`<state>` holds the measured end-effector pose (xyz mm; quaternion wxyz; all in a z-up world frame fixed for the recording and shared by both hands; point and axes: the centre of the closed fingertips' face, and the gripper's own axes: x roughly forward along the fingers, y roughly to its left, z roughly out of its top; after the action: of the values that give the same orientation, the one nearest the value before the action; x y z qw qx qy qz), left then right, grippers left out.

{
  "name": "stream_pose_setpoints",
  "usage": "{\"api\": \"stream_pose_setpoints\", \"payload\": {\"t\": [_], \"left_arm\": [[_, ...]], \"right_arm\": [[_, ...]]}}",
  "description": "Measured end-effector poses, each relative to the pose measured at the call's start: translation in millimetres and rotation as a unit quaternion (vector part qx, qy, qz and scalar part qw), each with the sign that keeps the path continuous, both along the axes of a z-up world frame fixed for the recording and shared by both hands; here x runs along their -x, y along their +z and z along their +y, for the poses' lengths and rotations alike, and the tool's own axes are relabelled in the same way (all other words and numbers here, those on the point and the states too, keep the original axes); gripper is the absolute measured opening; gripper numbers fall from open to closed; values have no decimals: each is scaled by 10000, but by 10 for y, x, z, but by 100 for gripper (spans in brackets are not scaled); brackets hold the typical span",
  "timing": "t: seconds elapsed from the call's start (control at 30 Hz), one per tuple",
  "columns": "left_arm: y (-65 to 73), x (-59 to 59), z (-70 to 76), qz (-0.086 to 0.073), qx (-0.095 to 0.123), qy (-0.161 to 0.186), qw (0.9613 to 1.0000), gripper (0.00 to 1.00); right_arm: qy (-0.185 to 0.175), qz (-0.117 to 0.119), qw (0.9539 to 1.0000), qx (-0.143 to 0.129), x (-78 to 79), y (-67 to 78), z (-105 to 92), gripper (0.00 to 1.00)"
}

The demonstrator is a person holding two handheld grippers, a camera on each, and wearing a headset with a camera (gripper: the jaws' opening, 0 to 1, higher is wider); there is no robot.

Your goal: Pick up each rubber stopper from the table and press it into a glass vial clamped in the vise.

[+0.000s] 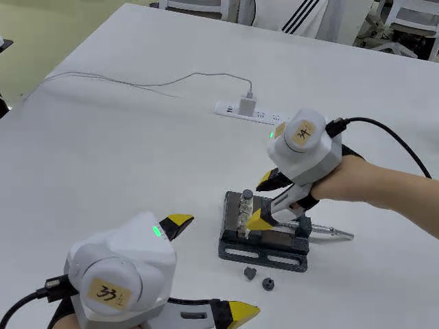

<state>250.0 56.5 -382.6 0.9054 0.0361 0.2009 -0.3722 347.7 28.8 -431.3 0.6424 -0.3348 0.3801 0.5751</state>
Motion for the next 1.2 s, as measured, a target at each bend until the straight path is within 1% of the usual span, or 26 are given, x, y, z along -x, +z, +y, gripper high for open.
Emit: {"api": "stream_pose_setpoints", "payload": {"t": [0.03,0.07,0.13,0.17,0.27,0.3,0.33,0.37,0.4,0.47,0.57,0.6,0.67,0.8,0.83,0.87,1.0,1.1,1.2], "left_arm": [[-2,-1,10,-2,-8,0,10000,88],[-4,-3,23,-3,-19,-3,10000,88],[-9,-8,47,0,-35,5,10000,88],[-8,-9,61,-1,-40,6,10000,88],[-6,-13,95,-6,-68,10,10000,88],[0,-15,109,-15,-80,10,10000,88],[3,-16,119,-21,-88,14,10000,88],[6,-17,128,-23,-91,15,10000,88],[7,-19,138,-22,-99,19,9999,88],[8,-24,156,-28,-105,26,9999,88],[5,-23,176,-27,-129,18,9999,88],[4,-22,181,-24,-130,15,9999,88],[1,-17,196,-23,-132,12,9999,88],[-14,4,214,-6,-132,8,9999,88],[-21,12,217,5,-129,2,9999,88],[-26,17,222,10,-129,2,9999,88],[-34,40,238,20,-122,-3,9999,88],[-40,56,257,31,-120,19,9999,88],[-42,62,277,41,-94,48,9999,88]], "right_arm": [[-22,-1,10000,-54,23,8,-5,54],[-151,-60,9997,-154,26,20,-5,57],[-253,-94,9993,-256,51,33,-20,65],[-308,-138,9988,-367,65,47,-23,68],[-458,-202,9977,-448,100,54,-84,77],[-534,-265,9971,-481,106,54,-115,80],[-604,-363,9958,-581,94,69,-117,85],[-657,-368,9947,-703,112,81,-113,87],[-864,-345,9927,-771,132,86,-144,89],[-910,-344,9912,-897,195,90,-170,92],[-1012,-278,9898,-967,303,51,-206,90],[-1059,-312,9890,-988,320,42,-215,90],[-1076,-279,9885,-1029,396,23,-225,88],[-1202,-297,9861,-1109,469,10,-240,85],[-1227,-290,9851,-1166,495,18,-232,84],[-1250,-269,9847,-1185,511,15,-232,82],[-1328,-335,9828,-1241,549,-22,-230,77],[-1387,-302,9811,-1315,606,-56,-209,73],[-1336,-255,9815,-1349,682,-129,-186,64]]}}
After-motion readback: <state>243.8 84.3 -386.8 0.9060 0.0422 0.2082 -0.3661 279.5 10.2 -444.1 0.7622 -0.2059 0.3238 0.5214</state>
